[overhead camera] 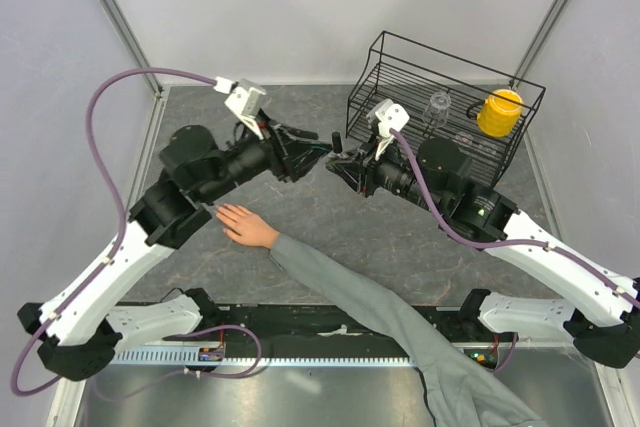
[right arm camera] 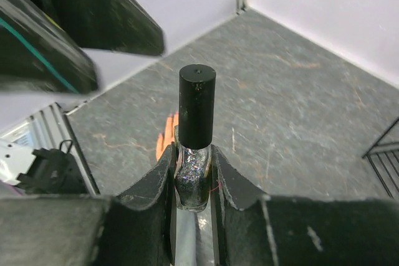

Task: Paint the nails

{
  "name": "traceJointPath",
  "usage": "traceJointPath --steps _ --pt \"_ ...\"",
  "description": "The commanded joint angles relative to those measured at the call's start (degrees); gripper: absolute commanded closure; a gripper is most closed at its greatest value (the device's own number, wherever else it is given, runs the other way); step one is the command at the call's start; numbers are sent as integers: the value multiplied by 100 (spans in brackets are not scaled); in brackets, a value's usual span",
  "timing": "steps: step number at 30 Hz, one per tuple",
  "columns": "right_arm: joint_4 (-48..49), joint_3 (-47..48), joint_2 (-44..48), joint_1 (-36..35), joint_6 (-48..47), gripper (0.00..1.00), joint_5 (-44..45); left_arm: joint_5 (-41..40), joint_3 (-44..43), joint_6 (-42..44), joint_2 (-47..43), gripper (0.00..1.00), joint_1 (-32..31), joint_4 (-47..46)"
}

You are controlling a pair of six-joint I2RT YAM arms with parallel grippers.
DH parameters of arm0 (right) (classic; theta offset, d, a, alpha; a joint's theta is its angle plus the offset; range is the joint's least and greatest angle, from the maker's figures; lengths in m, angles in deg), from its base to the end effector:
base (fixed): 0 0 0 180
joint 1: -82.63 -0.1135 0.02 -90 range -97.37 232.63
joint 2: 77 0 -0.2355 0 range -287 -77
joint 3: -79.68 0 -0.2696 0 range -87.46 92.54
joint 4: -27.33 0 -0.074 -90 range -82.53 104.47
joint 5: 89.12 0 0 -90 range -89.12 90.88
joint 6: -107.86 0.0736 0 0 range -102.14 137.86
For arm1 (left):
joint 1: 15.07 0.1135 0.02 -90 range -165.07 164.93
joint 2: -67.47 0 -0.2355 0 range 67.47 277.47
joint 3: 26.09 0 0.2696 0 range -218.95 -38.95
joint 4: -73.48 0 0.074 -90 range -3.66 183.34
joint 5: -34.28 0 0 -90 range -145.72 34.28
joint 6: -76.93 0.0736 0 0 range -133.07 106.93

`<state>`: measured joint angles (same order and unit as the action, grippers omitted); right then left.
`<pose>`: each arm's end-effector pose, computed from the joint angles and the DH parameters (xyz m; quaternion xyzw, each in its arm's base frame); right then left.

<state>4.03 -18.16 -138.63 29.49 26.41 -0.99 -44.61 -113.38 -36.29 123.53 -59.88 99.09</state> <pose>0.1828 0.2478 0.4081 -0.2850 0.6655 0.3638 0.5861 0.1777 -0.1965 0.4630 0.1956 0.6432 -0.4664 0.5749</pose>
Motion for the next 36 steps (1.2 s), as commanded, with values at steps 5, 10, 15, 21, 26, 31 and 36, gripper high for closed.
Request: traceJointPath --steps 5,10,15,21,26,31,36 --pt "59 286 -7 -29 41 100 416 -1085 -300 327 538 46 -501 -256" --pt "51 277 1 -29 76 100 372 -1094 -256 310 635 52 -572 -387" --pt "86 268 10 -29 102 100 266 -1007 -247 248 723 56 -581 -484" --pt "244 181 142 -29 155 100 -32 -515 -63 248 697 67 -572 -607" --pt "735 -161 475 -29 129 100 -1021 1926 506 381 329 98 -239 -1281" --pt "2780 -803 959 -20 891 100 -3509 5503 1254 -1267 555 98 588 -3635" --pt "4083 -760 661 -20 2035 100 -4769 6781 1678 -2722 907 98 641 -5890"
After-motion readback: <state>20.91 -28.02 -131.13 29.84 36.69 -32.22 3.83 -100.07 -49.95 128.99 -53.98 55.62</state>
